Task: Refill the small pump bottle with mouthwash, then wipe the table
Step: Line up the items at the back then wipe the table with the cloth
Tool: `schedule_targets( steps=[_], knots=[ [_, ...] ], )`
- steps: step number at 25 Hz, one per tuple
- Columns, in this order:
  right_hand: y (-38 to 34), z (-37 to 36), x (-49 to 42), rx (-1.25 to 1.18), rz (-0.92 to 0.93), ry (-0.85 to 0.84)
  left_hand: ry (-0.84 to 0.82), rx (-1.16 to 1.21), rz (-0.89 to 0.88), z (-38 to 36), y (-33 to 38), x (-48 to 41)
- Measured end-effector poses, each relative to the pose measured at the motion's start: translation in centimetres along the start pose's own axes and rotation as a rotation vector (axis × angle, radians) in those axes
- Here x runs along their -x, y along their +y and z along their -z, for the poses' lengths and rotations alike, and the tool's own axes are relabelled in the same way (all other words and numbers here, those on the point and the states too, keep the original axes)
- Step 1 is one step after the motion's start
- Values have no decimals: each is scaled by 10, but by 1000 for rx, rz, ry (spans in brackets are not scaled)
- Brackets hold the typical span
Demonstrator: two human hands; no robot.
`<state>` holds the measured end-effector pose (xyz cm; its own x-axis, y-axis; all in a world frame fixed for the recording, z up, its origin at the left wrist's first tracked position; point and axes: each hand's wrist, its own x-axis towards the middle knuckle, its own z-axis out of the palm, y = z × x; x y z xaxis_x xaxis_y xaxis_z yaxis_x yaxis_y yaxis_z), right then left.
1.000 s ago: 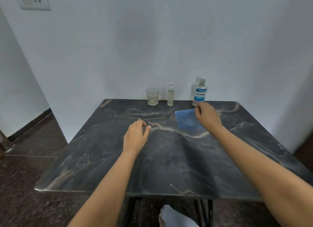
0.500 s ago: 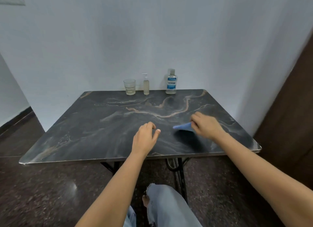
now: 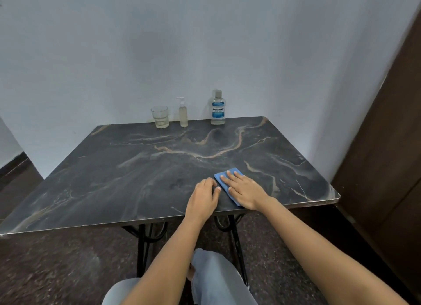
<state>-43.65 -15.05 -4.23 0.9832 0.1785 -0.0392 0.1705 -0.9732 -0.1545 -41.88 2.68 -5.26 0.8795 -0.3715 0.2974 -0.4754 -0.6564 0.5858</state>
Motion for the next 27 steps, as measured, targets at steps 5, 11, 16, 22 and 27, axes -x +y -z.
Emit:
schedule_targets(
  steps=[5,11,16,22,27],
  knots=[
    [5,0,-23,17,-47,6,59,-24,85,-19,11,-17],
    [40,10,-72,16,-177,-5,142,-37,124,-21,5,-14],
    [94,16,-70,-30,-414,2,145,-33,140,-24,3,-17],
    [88,12,6,-91,-611,77,121,-43,131,-21,4,-15],
    [12,-3,43,-28,-429,163,94,-139,111,-21,5,-19]
  ],
)
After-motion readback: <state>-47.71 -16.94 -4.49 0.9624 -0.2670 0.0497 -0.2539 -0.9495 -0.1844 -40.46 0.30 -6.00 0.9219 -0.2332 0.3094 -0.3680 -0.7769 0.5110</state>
